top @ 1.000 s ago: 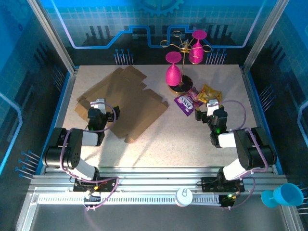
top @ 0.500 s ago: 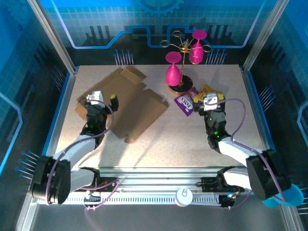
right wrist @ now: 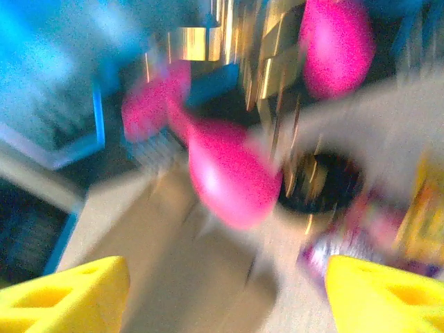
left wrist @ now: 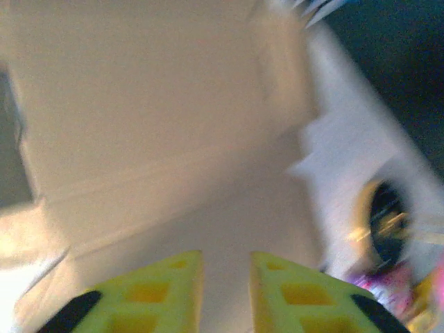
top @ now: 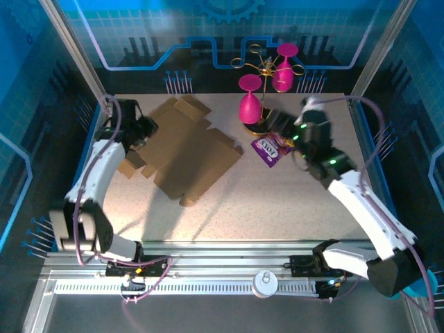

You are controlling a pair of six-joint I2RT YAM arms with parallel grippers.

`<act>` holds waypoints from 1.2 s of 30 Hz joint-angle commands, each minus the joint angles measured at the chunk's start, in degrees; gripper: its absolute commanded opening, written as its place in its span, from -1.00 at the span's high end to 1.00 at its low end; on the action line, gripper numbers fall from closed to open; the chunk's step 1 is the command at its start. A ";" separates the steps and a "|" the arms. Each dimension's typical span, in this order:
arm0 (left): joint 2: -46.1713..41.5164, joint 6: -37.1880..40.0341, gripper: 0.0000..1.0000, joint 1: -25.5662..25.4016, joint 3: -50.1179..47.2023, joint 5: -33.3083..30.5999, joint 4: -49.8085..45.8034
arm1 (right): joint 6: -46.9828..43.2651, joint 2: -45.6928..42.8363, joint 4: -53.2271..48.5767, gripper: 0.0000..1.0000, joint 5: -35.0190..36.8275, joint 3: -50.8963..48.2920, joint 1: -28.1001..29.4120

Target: Fold the paper box

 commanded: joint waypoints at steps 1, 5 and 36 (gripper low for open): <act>1.43 0.02 0.56 -0.33 -2.30 8.79 -12.86 | 14.73 0.79 -2.31 -0.23 -11.36 -9.60 7.29; 4.47 0.67 0.58 -0.38 -4.65 7.70 -9.74 | 23.42 6.88 7.02 -0.11 -17.68 -14.41 11.27; 20.46 -0.73 0.65 -8.11 -7.06 15.34 -2.34 | 49.45 37.78 33.19 -0.20 -17.88 -13.64 23.22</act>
